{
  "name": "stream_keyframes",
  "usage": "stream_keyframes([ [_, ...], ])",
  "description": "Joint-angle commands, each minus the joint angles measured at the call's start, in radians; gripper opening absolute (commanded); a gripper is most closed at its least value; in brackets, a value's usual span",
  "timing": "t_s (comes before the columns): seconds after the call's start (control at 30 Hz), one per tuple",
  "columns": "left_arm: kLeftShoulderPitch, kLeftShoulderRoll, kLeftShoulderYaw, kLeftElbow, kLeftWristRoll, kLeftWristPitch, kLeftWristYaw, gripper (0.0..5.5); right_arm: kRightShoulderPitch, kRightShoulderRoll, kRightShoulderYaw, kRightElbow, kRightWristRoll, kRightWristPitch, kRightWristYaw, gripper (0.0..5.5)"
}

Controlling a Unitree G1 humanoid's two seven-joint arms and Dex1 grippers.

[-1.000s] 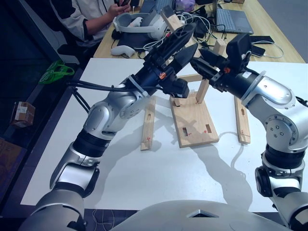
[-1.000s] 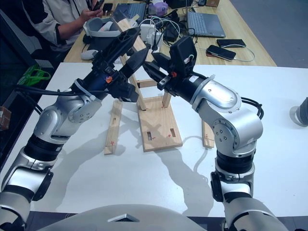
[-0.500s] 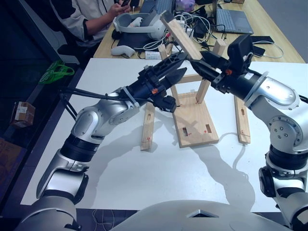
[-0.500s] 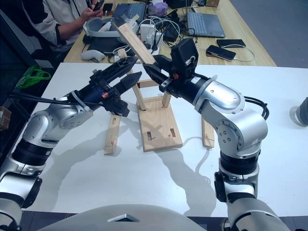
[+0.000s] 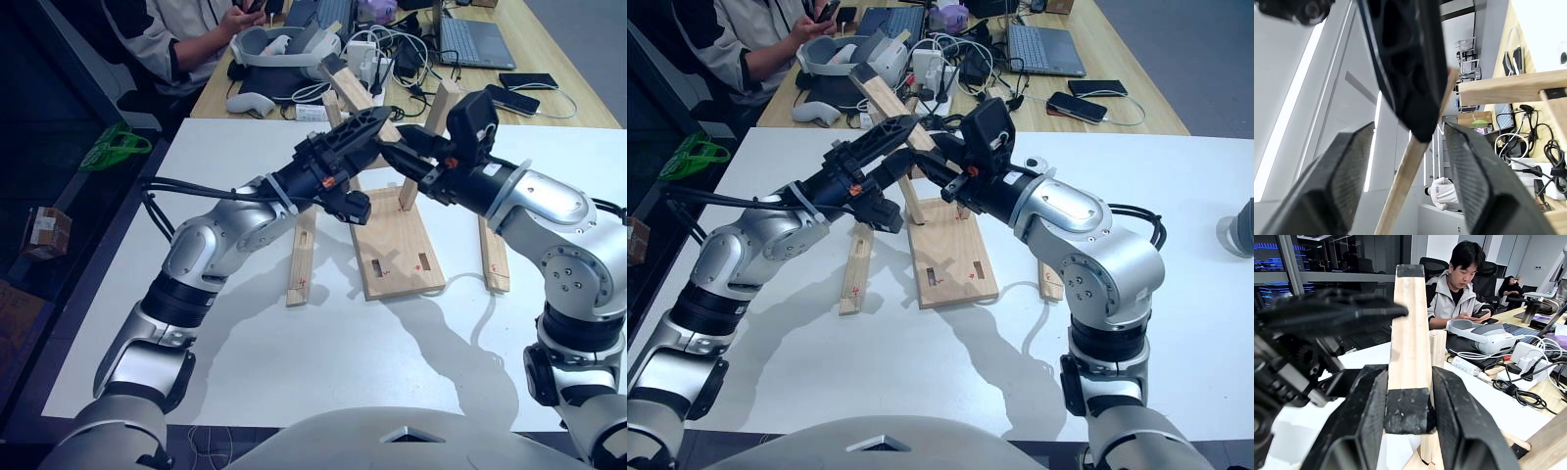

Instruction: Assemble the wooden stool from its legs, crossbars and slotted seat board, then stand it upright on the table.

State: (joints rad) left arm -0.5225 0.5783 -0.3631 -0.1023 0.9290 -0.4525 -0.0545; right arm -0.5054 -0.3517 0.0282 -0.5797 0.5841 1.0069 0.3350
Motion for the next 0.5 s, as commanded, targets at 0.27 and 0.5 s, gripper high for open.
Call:
stream_keyframes([
  [0.27, -0.041, -0.015, -0.017, 0.042, 0.028, 0.005, -0.034, 1.09, -0.004, -0.001, 0.024, -0.004, 0.005, 0.022, -0.014, 1.28],
  [0.5, -0.036, -0.013, -0.023, 0.049, 0.01, -0.005, -0.06, 0.45, -0.005, -0.006, 0.027, -0.003, 0.007, 0.027, -0.012, 1.28],
])
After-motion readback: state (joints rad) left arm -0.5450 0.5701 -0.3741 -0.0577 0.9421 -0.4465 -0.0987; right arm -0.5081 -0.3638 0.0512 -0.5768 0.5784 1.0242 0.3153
